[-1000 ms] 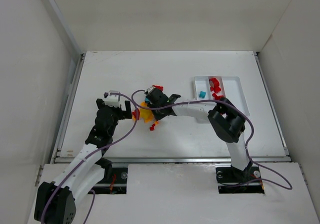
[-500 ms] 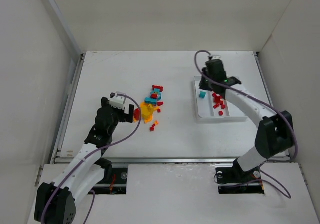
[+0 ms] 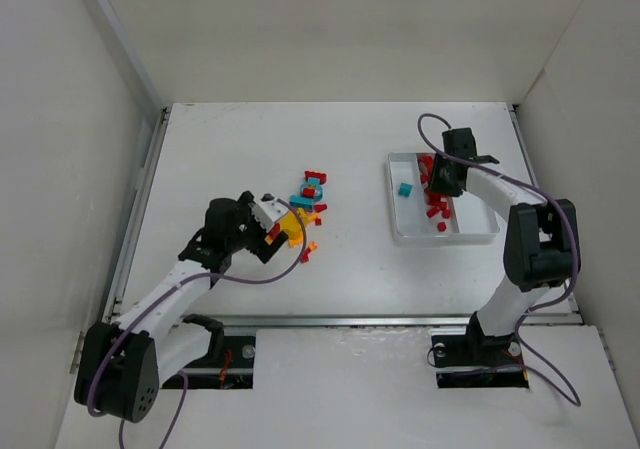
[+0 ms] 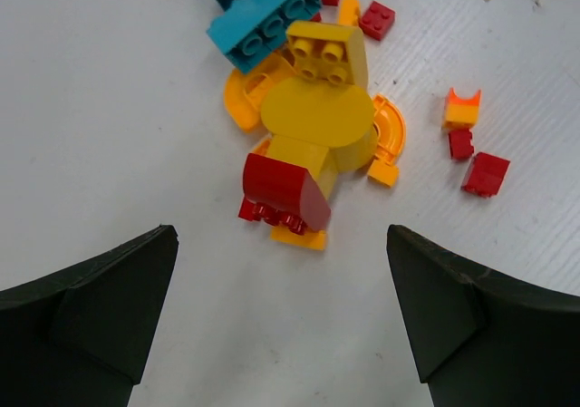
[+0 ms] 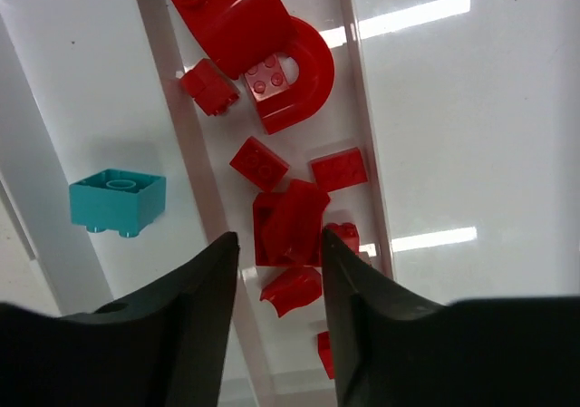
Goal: Sort the legos into containers by color
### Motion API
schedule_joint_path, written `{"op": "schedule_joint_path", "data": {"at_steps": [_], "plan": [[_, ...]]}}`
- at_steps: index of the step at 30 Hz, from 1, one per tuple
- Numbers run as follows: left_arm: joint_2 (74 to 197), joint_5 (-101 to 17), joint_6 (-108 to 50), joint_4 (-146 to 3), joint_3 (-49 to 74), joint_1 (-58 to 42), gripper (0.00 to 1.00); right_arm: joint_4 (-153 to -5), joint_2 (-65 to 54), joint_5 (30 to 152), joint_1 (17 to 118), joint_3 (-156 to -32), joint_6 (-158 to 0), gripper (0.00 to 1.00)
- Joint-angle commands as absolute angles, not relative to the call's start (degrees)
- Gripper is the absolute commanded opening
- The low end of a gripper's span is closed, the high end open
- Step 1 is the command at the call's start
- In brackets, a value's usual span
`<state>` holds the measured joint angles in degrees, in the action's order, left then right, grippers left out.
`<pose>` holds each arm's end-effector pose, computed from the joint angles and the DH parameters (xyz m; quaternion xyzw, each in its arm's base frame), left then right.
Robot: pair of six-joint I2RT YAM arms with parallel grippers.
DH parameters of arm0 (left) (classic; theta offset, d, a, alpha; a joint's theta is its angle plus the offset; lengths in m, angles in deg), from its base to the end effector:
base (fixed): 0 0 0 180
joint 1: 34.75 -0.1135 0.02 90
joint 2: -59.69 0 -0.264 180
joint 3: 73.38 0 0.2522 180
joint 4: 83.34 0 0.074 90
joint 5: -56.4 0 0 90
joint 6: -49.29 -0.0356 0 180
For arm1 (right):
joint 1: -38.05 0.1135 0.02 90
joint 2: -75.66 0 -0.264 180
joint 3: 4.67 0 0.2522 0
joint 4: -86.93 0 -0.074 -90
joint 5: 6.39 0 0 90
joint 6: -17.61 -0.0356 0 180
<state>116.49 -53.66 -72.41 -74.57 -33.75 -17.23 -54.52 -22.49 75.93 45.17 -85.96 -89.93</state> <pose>0.1995 -0.0758 0.2130 0.4316 0.7205 -0.0821 0.5365 0.3586 0.0400 0.2117 0.1063 0.9469 0.0009 0.3034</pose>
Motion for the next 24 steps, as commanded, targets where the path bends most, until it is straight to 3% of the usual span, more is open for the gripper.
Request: {"op": "schedule_joint_path", "data": {"at_steps": [1, 5, 10, 14, 24], "plan": [[118.3, -58.1, -78.5, -72.7, -30.5, -17.5, 1.0, -55.9, -23.6, 77.9, 44.9, -88.9, -86.3, 0.48], [122.0, -58.1, -79.8, -73.3, -29.5, -17.5, 1.0, -55.4, -23.0, 78.8, 44.9, -88.9, -83.8, 0.62], [125.2, -56.9, -81.5, -74.1, -28.2, -17.5, 1.0, -54.2, -20.1, 78.8, 45.4, -89.4, -82.8, 0.63], [127.5, -56.9, -82.7, -74.1, -28.2, -17.5, 0.89, -54.2, -18.2, 79.5, 47.2, -90.9, -82.2, 0.63], [134.0, -57.6, -84.5, -72.0, -23.2, -17.5, 0.73, -52.5, -20.2, 78.3, 51.1, -97.4, -81.2, 0.63]]}}
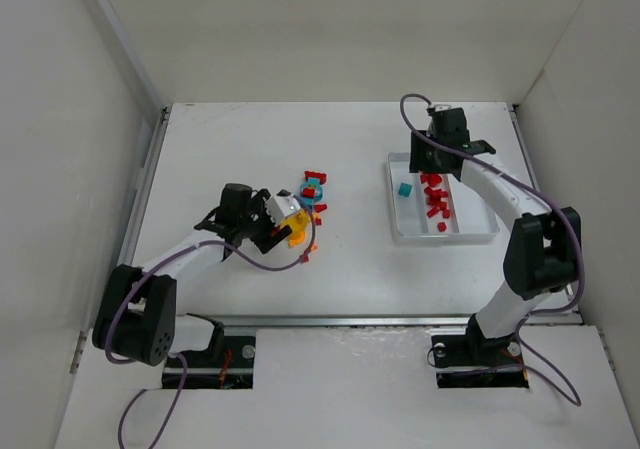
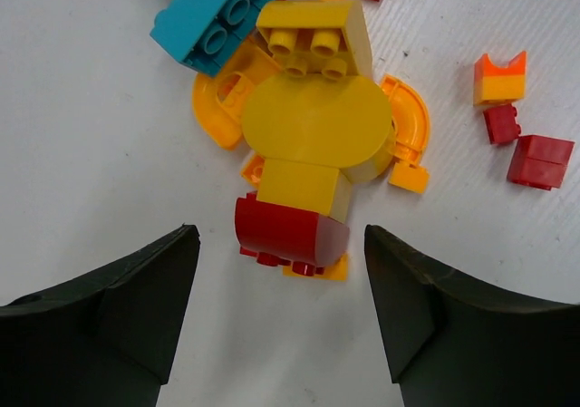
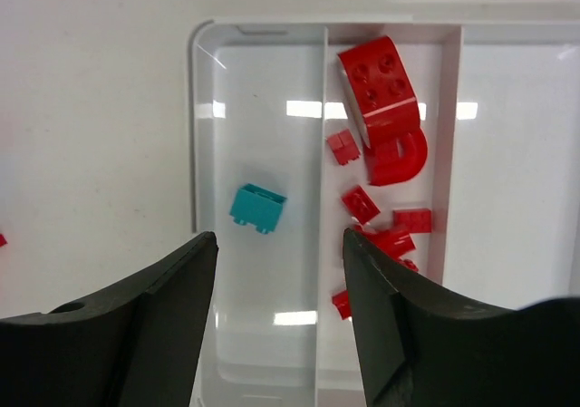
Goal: Sort the legos into containers by color
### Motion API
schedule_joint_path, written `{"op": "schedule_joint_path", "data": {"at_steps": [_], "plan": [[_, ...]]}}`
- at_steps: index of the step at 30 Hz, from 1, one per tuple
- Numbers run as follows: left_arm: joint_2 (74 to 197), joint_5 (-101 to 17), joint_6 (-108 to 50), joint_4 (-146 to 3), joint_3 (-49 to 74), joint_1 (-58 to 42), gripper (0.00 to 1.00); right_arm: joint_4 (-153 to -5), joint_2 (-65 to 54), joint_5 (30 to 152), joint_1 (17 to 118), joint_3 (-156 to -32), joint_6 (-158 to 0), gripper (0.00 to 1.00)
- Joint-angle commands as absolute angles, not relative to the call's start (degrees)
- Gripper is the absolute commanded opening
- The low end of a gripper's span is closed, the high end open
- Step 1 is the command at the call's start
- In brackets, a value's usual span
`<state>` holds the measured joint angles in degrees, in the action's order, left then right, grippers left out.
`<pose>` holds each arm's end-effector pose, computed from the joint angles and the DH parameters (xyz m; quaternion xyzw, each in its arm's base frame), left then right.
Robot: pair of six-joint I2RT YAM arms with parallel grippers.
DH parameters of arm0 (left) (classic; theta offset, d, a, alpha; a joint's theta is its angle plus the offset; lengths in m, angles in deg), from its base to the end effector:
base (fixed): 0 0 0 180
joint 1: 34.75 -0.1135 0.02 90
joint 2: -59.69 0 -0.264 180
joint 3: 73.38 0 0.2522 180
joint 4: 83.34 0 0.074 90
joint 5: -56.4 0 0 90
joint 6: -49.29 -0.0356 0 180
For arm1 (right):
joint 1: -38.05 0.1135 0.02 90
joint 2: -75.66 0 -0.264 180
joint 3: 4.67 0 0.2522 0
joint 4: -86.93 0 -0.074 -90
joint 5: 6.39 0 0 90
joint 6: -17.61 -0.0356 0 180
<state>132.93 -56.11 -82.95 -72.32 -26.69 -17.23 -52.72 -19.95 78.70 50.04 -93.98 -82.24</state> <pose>0.2383 -0.0895 0.1884 0.5131 0.7200 -0.0783 0.4607 0.3642 0.0742 0.2690 -0.0015 0.9286 0.0308 0.3699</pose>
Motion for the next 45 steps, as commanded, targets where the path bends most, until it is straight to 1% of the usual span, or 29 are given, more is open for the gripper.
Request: {"op": "schedule_joint_path", "data": {"at_steps": [1, 2, 3, 6, 7, 10, 11, 12, 15, 19, 20, 23, 24, 25, 26, 28, 31, 35, 40, 45], "plan": [[134.7, -57.6, -85.3, -71.5, -23.2, -17.5, 0.7, -52.5, -20.8, 78.3, 51.6, -98.1, -81.2, 0.63], [135.3, -58.3, -86.2, -71.0, -22.3, -17.5, 0.66, -52.5, -20.8, 79.0, 51.6, -98.1, -81.2, 0.63], [135.8, -59.0, -86.8, -71.0, -21.2, -17.5, 0.57, -52.5, -21.4, 79.0, 51.6, -98.8, -81.2, 0.63], [136.9, -61.0, -89.7, -69.0, -20.4, -17.5, 0.41, -51.8, -22.8, 79.0, 51.6, -100.3, -81.7, 0.63], [136.9, -61.5, -90.4, -68.2, -20.4, -17.5, 0.3, -51.2, -22.8, 79.0, 51.6, -100.3, -81.7, 0.63], [136.9, -62.3, -91.6, -67.0, -20.4, -17.5, 0.14, -50.0, -23.8, 78.4, 52.1, -101.8, -81.2, 0.63], [136.9, -62.3, -91.6, -67.0, -20.4, -17.5, 0.02, -50.0, -23.8, 77.7, 52.6, -102.3, -81.2, 0.63], [136.9, -62.3, -91.6, -67.0, -20.4, -17.5, 0.0, -50.0, -23.8, 77.7, 53.4, -102.3, -80.7, 0.63], [136.4, -62.3, -92.2, -66.4, -20.4, -17.5, 0.0, -50.0, -22.6, 77.7, 55.2, -102.3, -78.5, 0.63], [131.1, -63.1, -91.5, -66.4, -19.4, -17.5, 0.0, -50.0, -19.9, 81.6, 60.5, -103.4, -74.1, 0.64], [131.1, -63.1, -91.0, -67.3, -19.4, -17.5, 0.0, -50.0, -19.2, 81.6, 60.6, -103.4, -73.5, 0.64], [127.1, -64.7, -86.9, -69.8, -18.0, -16.3, 0.0, -51.5, -15.6, 86.3, 64.0, -103.9, -74.6, 0.7], [126.2, -65.5, -85.2, -70.6, -17.4, -16.3, 0.0, -52.2, -14.7, 92.1, 64.6, -103.4, -75.1, 0.73], [124.9, -65.5, -83.5, -72.3, -16.8, -15.5, 0.0, -54.0, -13.2, 94.7, 66.1, -102.7, -75.8, 0.8], [124.3, -65.5, -79.9, -73.2, -16.8, -15.0, 0.0, -54.9, -12.7, 96.7, 67.0, -102.7, -78.0, 0.96], [122.6, -65.5, -75.7, -75.0, -16.8, -14.4, 0.0, -58.2, -12.1, 101.8, 69.7, -102.0, -80.4, 1.0], [121.0, -64.8, -71.6, -76.3, -16.8, -11.7, 0.0, -61.7, -11.6, 105.8, 73.2, -100.7, -84.0, 1.0], [117.5, -62.7, -70.2, -77.4, -17.3, -9.5, 0.0, -65.2, -13.4, 114.3, 73.8, -100.0, -87.9, 1.0], [113.7, -62.1, -70.2, -80.2, -19.1, -6.9, 0.0, -64.6, -16.8, 117.3, 73.8, -100.6, -89.5, 1.0], [111.4, -61.5, -70.2, -80.8, -20.7, -6.3, 0.0, -64.6, -19.0, 120.3, 73.3, -101.1, -90.7, 1.0]]}}
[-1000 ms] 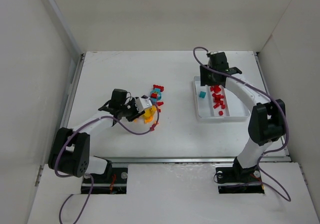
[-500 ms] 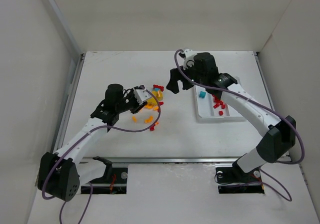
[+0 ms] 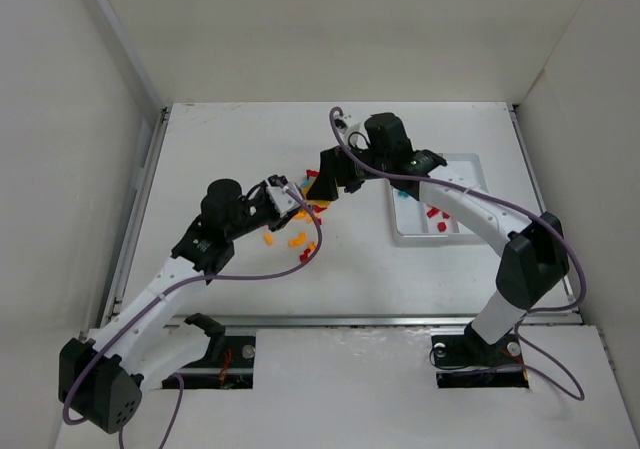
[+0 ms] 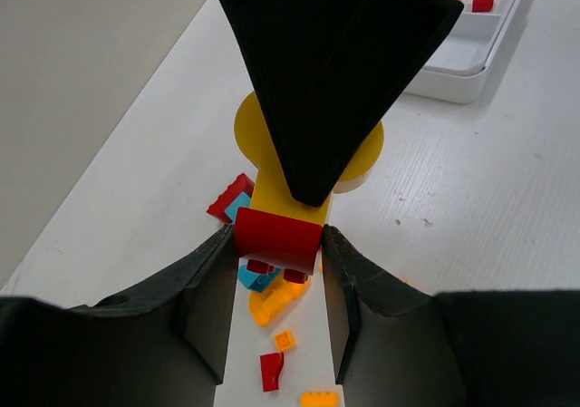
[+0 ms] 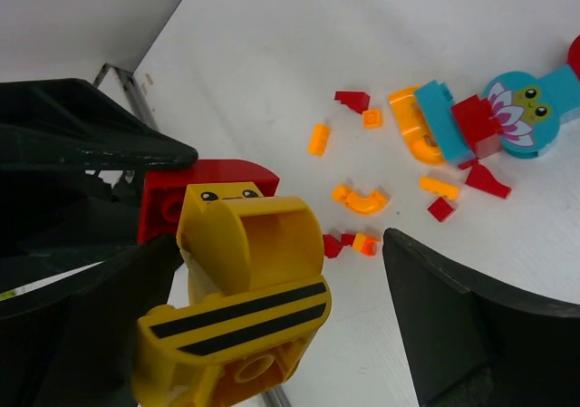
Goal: Sort the legos into containers by color
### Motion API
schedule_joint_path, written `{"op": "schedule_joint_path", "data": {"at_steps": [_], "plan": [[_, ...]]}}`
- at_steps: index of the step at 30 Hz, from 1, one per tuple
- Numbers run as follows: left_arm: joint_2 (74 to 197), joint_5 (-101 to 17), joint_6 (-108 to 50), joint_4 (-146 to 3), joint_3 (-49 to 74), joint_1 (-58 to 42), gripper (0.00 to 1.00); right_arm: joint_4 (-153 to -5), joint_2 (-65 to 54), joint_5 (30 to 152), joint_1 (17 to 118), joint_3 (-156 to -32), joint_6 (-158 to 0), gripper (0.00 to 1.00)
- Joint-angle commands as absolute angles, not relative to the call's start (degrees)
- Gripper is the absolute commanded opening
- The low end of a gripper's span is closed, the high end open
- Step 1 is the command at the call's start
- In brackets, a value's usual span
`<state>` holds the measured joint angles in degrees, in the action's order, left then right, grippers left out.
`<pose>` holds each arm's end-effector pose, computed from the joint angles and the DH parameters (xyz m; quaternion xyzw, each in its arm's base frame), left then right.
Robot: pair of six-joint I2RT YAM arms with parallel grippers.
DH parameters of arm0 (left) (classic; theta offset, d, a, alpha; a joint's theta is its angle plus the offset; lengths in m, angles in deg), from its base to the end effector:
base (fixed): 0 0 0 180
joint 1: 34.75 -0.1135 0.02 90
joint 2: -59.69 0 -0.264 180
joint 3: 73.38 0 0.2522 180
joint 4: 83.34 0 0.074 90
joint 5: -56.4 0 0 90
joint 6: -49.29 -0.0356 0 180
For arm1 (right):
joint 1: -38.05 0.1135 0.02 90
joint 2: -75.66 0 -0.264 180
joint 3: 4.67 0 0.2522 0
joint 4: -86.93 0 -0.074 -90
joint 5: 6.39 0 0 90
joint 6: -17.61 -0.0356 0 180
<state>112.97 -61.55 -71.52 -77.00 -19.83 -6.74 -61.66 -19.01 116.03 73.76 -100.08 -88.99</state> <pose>0.1857 -0.1177 0.3152 0.4950 0.5493 -0.1637 0.6531 0.3000 0.2391 0.3268 -0.2748 0.7999 0.4272 0.3197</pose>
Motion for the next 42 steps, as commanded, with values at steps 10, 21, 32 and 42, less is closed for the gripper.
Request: {"op": "schedule_joint_path", "data": {"at_steps": [10, 21, 32, 42], "plan": [[110.1, -59.8, -71.6, -82.7, -21.2, -5.7, 0.0, -68.7, -20.8, 130.8, 73.3, -99.4, -91.2, 0.33], [110.1, -52.3, -70.5, -80.4, -22.4, -5.7, 0.0, -69.2, -20.2, 128.7, 66.4, -95.2, -93.3, 0.0], [110.2, -50.5, -69.3, -79.8, -25.3, -5.7, 0.0, -67.2, -22.2, 115.1, 60.9, -88.0, -94.0, 0.0], [110.8, -61.9, -51.3, -87.3, -25.4, -7.7, 0.0, -59.8, -33.6, 111.6, 66.7, -94.5, -87.2, 0.53]]}}
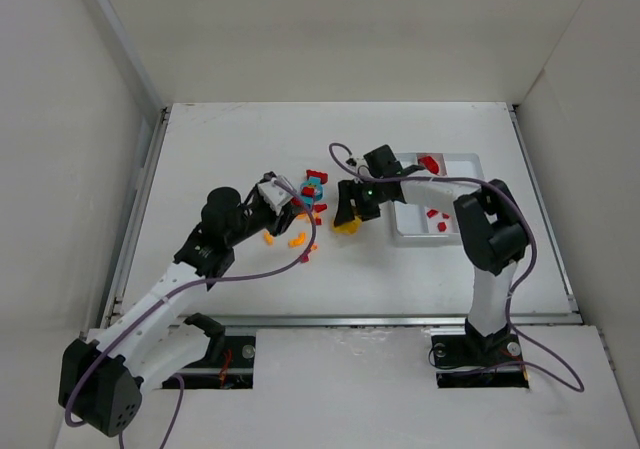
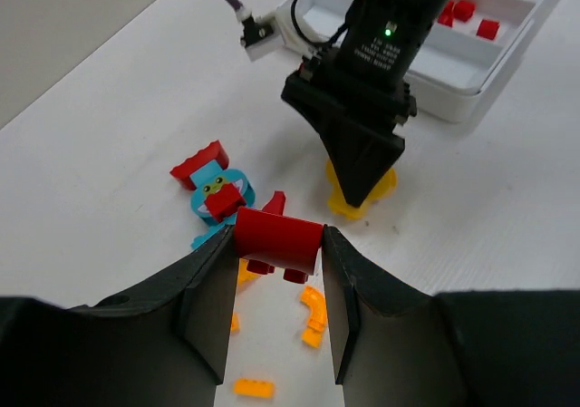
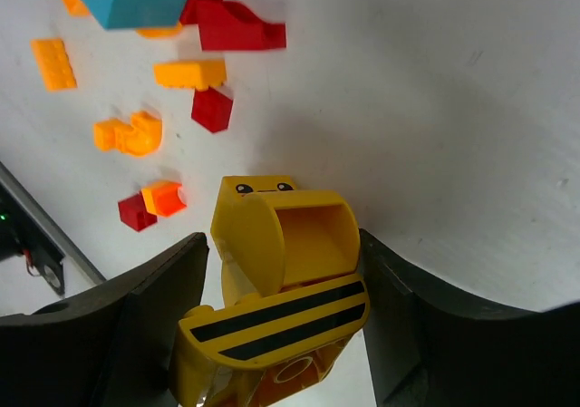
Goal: Sort the legos into containers by color
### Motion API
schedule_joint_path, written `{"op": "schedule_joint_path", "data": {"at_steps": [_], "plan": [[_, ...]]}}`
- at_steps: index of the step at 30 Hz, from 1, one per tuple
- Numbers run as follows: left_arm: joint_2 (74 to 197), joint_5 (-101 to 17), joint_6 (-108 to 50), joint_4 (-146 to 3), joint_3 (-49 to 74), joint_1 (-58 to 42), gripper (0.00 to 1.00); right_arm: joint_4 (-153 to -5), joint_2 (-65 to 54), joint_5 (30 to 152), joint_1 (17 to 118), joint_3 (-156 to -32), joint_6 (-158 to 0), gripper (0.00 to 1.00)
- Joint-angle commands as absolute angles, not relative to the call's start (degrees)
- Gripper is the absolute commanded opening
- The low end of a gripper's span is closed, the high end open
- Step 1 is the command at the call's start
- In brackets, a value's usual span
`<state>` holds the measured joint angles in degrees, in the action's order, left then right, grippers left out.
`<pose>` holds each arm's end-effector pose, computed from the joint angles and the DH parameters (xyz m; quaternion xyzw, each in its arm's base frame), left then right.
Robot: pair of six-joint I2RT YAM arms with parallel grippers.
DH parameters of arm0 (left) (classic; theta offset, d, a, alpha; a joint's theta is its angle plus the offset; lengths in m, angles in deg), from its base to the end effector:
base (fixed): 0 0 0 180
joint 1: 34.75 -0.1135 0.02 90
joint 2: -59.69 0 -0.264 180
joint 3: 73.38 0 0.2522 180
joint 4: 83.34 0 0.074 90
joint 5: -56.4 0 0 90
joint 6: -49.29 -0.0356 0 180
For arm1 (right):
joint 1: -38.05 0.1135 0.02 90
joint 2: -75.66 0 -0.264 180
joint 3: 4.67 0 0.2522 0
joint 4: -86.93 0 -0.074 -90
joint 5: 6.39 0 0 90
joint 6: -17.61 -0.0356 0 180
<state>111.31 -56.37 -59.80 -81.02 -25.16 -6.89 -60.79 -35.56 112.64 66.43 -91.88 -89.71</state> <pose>0.1829 -0.1123 0.2948 0.4110 0.6140 -0.1962 0.6446 0.3475 0.2074 0.1695 -0.1616 0.9152 0.3300 0.1655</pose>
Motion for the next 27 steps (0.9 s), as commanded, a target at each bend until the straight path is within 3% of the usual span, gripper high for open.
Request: {"op": "schedule_joint_path", "data": {"at_steps": [1, 2, 3, 12, 18, 25, 27], "plan": [[110.1, -62.9, -50.2, -88.6, -25.4, -7.7, 0.0, -59.8, -32.5, 111.6, 66.7, -94.5, -87.2, 0.67], [110.1, -64.6, -47.9, -89.3, -26.2, -7.7, 0.0, -59.8, -32.0, 111.6, 66.7, -94.5, -85.7, 0.9], [110.1, -64.6, -46.6, -90.2, -27.0, -7.7, 0.0, -59.8, -31.2, 111.0, 66.7, -95.1, -85.1, 1.0], [112.3, -63.4, -31.6, -99.0, -26.4, -8.9, 0.0, -68.0, -10.4, 103.0, 73.9, -85.9, -71.1, 1.0], [115.3, -64.5, -22.9, -103.6, -24.6, -10.8, 0.0, -71.2, -5.5, 100.6, 80.4, -82.5, -65.1, 1.0], [115.9, -66.2, -22.2, -104.9, -23.4, -10.8, 0.0, -71.8, -3.5, 91.4, 85.6, -84.9, -63.7, 0.92], [115.9, -67.4, -22.2, -104.9, -23.4, -10.8, 0.0, -71.8, -4.0, 90.1, 85.6, -85.7, -65.6, 0.82]]}}
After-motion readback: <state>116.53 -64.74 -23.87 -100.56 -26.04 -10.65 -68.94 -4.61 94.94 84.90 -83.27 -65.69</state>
